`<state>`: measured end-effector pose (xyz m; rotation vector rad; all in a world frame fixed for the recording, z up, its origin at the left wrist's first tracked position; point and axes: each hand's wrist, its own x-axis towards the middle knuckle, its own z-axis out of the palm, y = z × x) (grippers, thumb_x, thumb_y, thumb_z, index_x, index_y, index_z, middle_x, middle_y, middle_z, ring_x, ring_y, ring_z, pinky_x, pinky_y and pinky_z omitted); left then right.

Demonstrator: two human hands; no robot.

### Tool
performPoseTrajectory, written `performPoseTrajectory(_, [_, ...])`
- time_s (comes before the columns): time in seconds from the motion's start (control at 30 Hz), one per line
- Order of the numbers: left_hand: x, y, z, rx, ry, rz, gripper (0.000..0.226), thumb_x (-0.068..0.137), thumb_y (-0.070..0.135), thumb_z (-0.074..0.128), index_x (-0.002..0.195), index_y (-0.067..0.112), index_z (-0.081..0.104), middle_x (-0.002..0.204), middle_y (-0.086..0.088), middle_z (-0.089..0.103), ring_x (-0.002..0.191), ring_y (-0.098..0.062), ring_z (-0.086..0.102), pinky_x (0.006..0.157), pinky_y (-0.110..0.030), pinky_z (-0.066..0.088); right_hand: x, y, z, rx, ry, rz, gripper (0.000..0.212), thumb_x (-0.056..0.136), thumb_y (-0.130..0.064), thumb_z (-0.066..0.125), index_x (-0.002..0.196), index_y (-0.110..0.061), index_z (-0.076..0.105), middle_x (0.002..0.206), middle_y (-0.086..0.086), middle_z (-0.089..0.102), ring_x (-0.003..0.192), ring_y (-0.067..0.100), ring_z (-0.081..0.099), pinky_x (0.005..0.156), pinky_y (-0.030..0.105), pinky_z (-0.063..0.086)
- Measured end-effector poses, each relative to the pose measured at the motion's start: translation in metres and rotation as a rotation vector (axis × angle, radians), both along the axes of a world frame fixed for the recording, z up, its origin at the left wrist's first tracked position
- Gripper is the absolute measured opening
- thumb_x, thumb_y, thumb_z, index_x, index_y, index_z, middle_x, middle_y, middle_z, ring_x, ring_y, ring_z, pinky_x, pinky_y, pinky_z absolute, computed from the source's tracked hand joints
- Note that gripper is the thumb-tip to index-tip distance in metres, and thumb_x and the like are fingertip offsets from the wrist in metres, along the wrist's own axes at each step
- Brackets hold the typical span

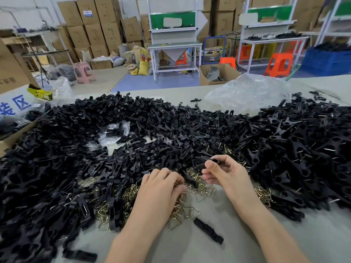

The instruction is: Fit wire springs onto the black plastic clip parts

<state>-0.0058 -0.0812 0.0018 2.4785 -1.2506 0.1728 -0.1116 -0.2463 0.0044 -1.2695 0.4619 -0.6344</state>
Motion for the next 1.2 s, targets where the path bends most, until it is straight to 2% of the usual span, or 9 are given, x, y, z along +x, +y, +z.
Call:
performPoseTrajectory(0.2, [0.000,0.001,0.001,-0.353,0.078,0.051,0.034,0.101,0.046,0.041,0.113,0.034,0.071,0.102,0.024,0.052,0.098,-0.001,0.045,0.086,-0.021,0.039,-0.002,0.004,0.002,-0.049,-0.001,0.052,0.018,0.075,-0.034,0.073,0.091,-0.027,0.078,0.077,0.007,0.076,0.073,0.020,0.074,0.067,0.021,0.058])
performPoseTrajectory(0.33, [-0.004,0.001,0.007,-0.445,0.201,0.074,0.043,0.100,0.050,0.035,0.125,0.033,0.066,0.098,0.027,0.047,0.099,-0.003,0.052,0.077,-0.014,0.041,-0.003,0.006,0.003,-0.097,0.018,0.072,0.024,0.076,-0.035,0.072,0.097,-0.024,0.075,0.077,0.004,0.075,0.074,0.018,0.073,0.069,0.021,0.058])
performPoseTrajectory(0.53, [-0.012,-0.005,0.017,-0.767,0.706,0.072,0.009,0.094,0.034,0.066,0.093,0.035,0.075,0.064,0.014,0.064,0.051,0.003,0.048,0.052,-0.009,0.038,-0.004,0.009,0.006,-0.104,-0.014,0.160,0.025,0.070,-0.032,0.079,0.094,-0.027,0.076,0.081,0.004,0.074,0.077,0.016,0.072,0.071,0.020,0.056])
performPoseTrajectory(0.63, [-0.014,-0.009,0.016,-0.808,0.934,0.045,0.006,0.092,0.029,0.071,0.087,0.028,0.075,0.066,0.008,0.066,0.055,-0.008,0.058,0.058,-0.019,0.049,-0.004,0.011,0.007,-0.101,-0.034,0.198,0.025,0.066,-0.031,0.081,0.091,-0.029,0.076,0.080,0.006,0.074,0.075,0.015,0.071,0.071,0.020,0.056])
performPoseTrajectory(0.73, [-0.014,-0.010,0.014,-0.829,1.100,0.043,0.012,0.085,0.033,0.075,0.084,0.021,0.076,0.068,0.004,0.064,0.059,-0.013,0.059,0.062,-0.027,0.052,-0.005,0.009,0.008,-0.092,-0.041,0.172,0.034,0.068,-0.024,0.080,0.100,-0.016,0.072,0.076,0.007,0.075,0.071,0.012,0.070,0.068,0.018,0.056])
performPoseTrajectory(0.83, [-0.015,-0.012,0.013,-0.851,1.177,0.020,0.022,0.076,0.039,0.077,0.082,0.018,0.076,0.068,0.000,0.064,0.060,-0.013,0.057,0.060,-0.024,0.050,-0.005,0.010,0.008,-0.098,-0.040,0.188,0.036,0.067,-0.024,0.080,0.101,-0.013,0.071,0.077,0.009,0.075,0.071,0.014,0.070,0.069,0.020,0.057])
performPoseTrajectory(0.93, [-0.016,-0.014,0.012,-0.840,1.183,0.023,0.010,0.084,0.031,0.076,0.081,0.021,0.076,0.067,-0.001,0.065,0.059,-0.013,0.058,0.059,-0.024,0.050,-0.004,0.011,0.007,-0.105,-0.037,0.202,0.032,0.065,-0.026,0.082,0.095,-0.019,0.075,0.079,0.010,0.073,0.073,0.018,0.069,0.070,0.023,0.057])
performPoseTrajectory(1.07, [-0.016,-0.014,0.012,-0.860,1.214,0.020,0.010,0.083,0.030,0.076,0.076,0.022,0.077,0.065,-0.002,0.063,0.058,-0.012,0.057,0.057,-0.020,0.050,-0.003,0.009,0.005,-0.139,-0.002,0.193,0.027,0.062,-0.028,0.083,0.089,-0.029,0.076,0.084,0.006,0.072,0.075,0.025,0.067,0.078,0.037,0.059])
performPoseTrajectory(1.2, [-0.013,-0.014,0.012,-0.870,1.399,-0.074,0.015,0.074,0.031,0.078,0.076,0.017,0.078,0.068,-0.003,0.062,0.059,-0.009,0.056,0.057,-0.020,0.050,-0.003,0.009,0.005,-0.190,0.011,0.191,0.028,0.063,-0.035,0.083,0.090,-0.033,0.076,0.085,0.006,0.074,0.074,0.023,0.069,0.078,0.033,0.059])
